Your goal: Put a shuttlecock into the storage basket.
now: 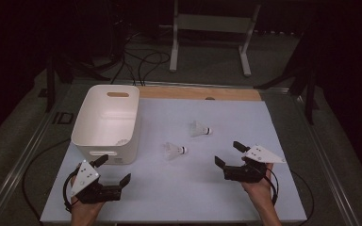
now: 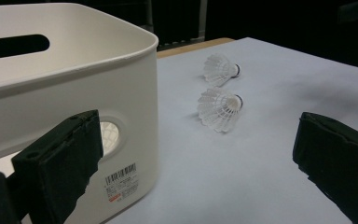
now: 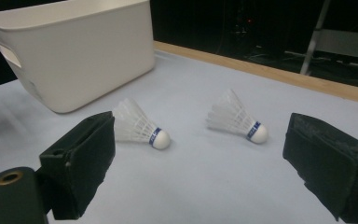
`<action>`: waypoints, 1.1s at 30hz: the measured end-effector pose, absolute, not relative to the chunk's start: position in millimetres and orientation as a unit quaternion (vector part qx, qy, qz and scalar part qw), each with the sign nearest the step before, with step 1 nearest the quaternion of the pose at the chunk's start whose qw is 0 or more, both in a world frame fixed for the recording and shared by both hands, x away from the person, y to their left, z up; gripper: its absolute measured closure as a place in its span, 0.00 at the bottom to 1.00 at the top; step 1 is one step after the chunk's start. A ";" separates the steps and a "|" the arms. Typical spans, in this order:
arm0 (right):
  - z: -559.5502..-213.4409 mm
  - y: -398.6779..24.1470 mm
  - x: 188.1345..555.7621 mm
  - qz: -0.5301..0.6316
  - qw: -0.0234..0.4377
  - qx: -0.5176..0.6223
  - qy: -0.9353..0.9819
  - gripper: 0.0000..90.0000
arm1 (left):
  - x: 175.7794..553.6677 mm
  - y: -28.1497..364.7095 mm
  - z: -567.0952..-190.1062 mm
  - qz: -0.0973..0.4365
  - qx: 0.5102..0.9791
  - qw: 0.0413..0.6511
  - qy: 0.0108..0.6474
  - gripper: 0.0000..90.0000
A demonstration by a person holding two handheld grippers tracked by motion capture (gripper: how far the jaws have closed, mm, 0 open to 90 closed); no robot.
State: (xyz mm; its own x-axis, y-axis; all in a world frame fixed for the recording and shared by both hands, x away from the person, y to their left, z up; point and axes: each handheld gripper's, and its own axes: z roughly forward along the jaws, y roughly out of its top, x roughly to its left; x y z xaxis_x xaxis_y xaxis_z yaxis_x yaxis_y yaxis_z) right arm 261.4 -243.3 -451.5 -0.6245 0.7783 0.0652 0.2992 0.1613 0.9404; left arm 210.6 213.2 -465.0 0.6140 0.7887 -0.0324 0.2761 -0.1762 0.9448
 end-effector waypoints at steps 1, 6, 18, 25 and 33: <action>-453.0 -244.3 260.8 0.532 0.224 0.370 0.728 0.10 | 211.4 212.5 -464.2 0.243 0.730 0.523 0.367 0.02; -456.7 -248.8 258.3 0.529 0.233 0.376 0.724 0.10 | 215.1 208.5 -459.1 0.242 0.737 0.512 0.370 0.02; -457.3 -257.9 256.5 0.530 0.240 0.385 0.716 0.10 | 222.8 191.3 -446.2 0.235 0.753 0.502 0.354 0.02; -456.0 -261.5 254.0 0.534 0.244 0.387 0.712 0.10 | 227.9 178.6 -441.0 0.230 0.759 0.508 0.336 0.02; -455.6 -262.0 252.6 0.537 0.243 0.387 0.709 0.10 | 236.8 160.1 -440.6 0.223 0.771 0.504 0.320 0.02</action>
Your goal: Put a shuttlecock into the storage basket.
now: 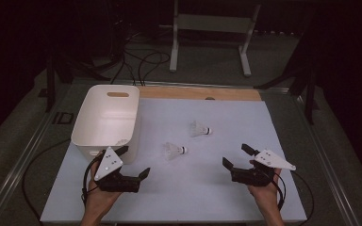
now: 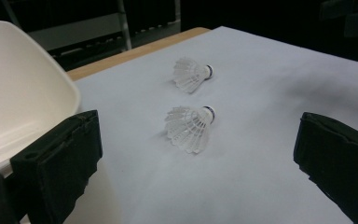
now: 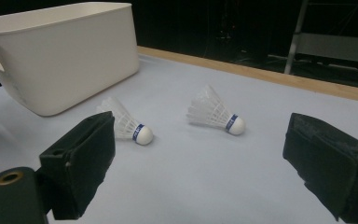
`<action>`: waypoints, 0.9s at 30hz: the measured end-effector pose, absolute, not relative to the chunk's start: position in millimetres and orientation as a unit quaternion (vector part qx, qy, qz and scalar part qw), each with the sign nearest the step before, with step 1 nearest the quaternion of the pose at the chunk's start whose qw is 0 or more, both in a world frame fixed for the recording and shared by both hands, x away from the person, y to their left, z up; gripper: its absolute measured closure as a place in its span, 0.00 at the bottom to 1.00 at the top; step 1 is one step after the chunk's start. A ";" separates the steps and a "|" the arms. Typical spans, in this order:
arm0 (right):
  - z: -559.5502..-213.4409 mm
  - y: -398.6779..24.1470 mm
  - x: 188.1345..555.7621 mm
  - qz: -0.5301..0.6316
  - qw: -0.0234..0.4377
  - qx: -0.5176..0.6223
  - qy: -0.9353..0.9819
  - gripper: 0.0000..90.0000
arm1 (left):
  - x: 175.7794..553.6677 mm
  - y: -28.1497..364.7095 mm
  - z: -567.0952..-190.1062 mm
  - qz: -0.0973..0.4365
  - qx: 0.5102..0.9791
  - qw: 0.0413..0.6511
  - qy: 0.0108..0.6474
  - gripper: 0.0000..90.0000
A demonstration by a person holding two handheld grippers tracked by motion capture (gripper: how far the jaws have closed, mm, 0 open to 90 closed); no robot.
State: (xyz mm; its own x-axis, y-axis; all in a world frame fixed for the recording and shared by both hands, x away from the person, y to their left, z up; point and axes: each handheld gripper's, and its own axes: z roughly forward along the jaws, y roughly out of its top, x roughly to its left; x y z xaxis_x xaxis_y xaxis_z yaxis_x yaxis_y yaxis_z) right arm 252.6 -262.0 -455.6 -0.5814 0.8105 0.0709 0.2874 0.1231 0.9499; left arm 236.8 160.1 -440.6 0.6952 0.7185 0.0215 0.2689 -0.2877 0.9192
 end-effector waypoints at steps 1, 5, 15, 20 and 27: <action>-455.6 -262.0 252.5 0.539 0.243 0.387 0.708 0.10 | 237.5 157.3 -440.8 0.224 0.771 0.504 0.319 0.02; -455.8 -263.4 251.6 0.542 0.239 0.390 0.705 0.10 | 240.6 147.4 -439.8 0.222 0.776 0.505 0.306 0.02; -454.4 -263.7 249.8 0.545 0.239 0.388 0.704 0.10 | 255.4 127.8 -445.2 0.209 0.790 0.495 0.296 0.02; -454.3 -263.9 249.4 0.542 0.242 0.387 0.705 0.10 | 263.8 120.4 -449.1 0.198 0.796 0.490 0.295 0.03; -454.7 -264.0 249.4 0.541 0.242 0.387 0.707 0.10 | 273.8 111.8 -456.5 0.184 0.801 0.483 0.302 0.04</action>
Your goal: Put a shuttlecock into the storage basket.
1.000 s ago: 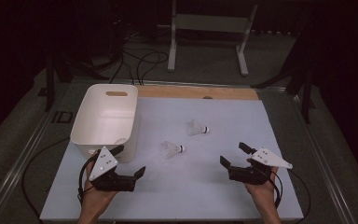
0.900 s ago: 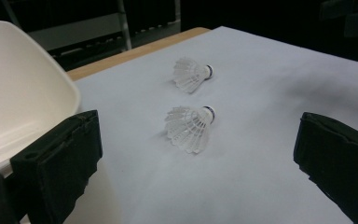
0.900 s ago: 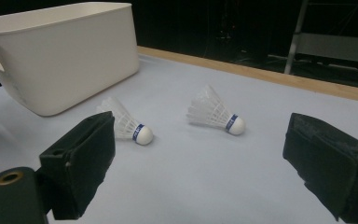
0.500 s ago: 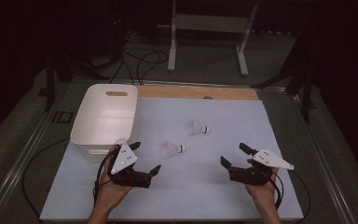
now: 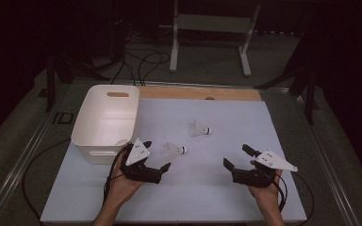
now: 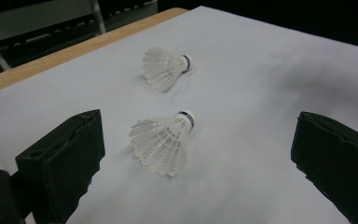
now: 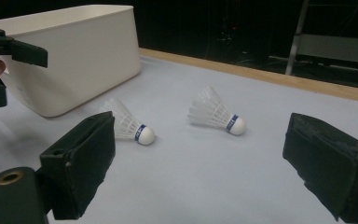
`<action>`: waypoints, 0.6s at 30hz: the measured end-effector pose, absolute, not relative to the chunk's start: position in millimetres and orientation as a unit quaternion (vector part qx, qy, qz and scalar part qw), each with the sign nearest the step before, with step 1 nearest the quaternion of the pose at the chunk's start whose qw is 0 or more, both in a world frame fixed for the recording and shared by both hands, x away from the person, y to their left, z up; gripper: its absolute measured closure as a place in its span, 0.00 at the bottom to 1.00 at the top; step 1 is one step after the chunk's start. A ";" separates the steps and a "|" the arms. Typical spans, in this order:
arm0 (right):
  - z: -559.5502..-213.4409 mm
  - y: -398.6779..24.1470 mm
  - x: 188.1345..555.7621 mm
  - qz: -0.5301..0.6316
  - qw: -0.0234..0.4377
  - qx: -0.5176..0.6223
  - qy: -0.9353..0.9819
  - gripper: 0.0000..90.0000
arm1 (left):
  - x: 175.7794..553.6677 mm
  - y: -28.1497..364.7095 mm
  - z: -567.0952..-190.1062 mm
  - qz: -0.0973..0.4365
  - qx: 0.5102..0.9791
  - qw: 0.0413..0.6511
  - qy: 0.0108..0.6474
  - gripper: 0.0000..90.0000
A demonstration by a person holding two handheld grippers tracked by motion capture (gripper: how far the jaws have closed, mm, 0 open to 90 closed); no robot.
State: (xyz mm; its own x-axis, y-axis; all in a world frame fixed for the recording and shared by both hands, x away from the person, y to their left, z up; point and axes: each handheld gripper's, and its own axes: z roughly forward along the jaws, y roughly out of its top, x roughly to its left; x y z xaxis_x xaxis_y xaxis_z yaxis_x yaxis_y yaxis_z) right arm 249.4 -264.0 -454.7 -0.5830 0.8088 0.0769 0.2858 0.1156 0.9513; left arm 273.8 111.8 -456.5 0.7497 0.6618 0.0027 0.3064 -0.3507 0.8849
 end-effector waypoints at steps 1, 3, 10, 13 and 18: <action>-454.8 -264.0 249.5 0.539 0.242 0.388 0.707 0.10 | 275.0 111.1 -457.4 0.180 0.801 0.483 0.304 0.04; -455.2 -263.9 249.6 0.538 0.242 0.389 0.707 0.10 | 276.8 109.2 -458.8 0.180 0.803 0.479 0.307 0.04; -455.1 -264.1 249.5 0.540 0.241 0.389 0.706 0.10 | 278.7 99.5 -463.2 0.170 0.812 0.471 0.299 0.06; -454.9 -264.0 249.4 0.541 0.242 0.388 0.706 0.10 | 280.7 97.8 -464.7 0.167 0.814 0.469 0.299 0.07; -454.6 -264.9 249.4 0.541 0.241 0.390 0.705 0.10 | 285.2 91.6 -469.3 0.160 0.819 0.463 0.299 0.08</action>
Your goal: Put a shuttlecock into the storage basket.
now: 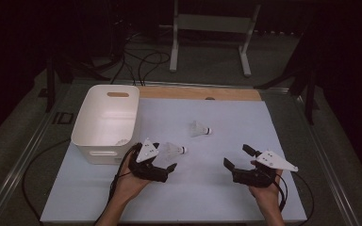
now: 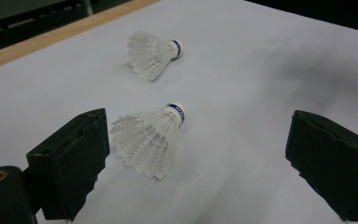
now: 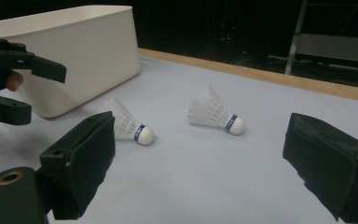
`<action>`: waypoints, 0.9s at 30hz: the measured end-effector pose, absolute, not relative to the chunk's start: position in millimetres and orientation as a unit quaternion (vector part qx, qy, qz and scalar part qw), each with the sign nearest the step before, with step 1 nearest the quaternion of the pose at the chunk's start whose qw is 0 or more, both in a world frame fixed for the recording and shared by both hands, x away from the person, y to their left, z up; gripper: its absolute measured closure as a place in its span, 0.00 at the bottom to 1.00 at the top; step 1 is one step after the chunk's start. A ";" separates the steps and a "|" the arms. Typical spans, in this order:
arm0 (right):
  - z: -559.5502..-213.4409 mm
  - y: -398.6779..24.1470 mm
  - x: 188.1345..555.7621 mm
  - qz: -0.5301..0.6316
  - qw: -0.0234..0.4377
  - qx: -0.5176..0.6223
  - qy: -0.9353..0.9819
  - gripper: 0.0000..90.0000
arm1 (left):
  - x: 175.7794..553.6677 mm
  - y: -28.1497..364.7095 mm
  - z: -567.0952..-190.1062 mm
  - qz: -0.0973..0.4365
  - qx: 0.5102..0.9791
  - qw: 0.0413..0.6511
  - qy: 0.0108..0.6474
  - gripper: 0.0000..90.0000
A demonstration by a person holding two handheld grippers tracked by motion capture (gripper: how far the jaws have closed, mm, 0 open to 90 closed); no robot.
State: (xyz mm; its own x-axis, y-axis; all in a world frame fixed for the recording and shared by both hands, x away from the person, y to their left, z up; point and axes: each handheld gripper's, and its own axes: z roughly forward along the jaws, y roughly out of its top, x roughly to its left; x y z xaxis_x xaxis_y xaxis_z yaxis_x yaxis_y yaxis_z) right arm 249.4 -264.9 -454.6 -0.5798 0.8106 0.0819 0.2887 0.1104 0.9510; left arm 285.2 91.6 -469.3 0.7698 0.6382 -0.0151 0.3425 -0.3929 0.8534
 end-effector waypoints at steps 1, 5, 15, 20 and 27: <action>-454.6 -264.9 249.4 0.541 0.241 0.390 0.705 0.10 | 285.2 91.6 -469.3 0.160 0.819 0.463 0.299 0.09; -454.0 -266.0 249.2 0.541 0.244 0.389 0.704 0.10 | 287.0 84.6 -473.7 0.162 0.824 0.452 0.301 0.11; -452.8 -267.4 248.5 0.543 0.244 0.390 0.702 0.10 | 296.9 76.3 -485.0 0.151 0.831 0.426 0.324 0.20; -452.4 -267.9 248.4 0.544 0.248 0.388 0.702 0.10 | 301.8 74.3 -489.5 0.141 0.833 0.420 0.332 0.27; -451.9 -267.3 247.6 0.546 0.248 0.387 0.701 0.10 | 310.6 73.3 -498.4 0.112 0.841 0.406 0.341 0.42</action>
State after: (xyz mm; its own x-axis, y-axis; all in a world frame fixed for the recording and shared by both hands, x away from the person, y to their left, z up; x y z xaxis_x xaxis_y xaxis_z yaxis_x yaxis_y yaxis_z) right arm 247.6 -267.3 -451.9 -0.5771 0.8132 0.0757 0.2724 0.1043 0.9565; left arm 310.6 73.3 -498.4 0.7423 0.6642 -0.0885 0.4825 -0.4382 0.7584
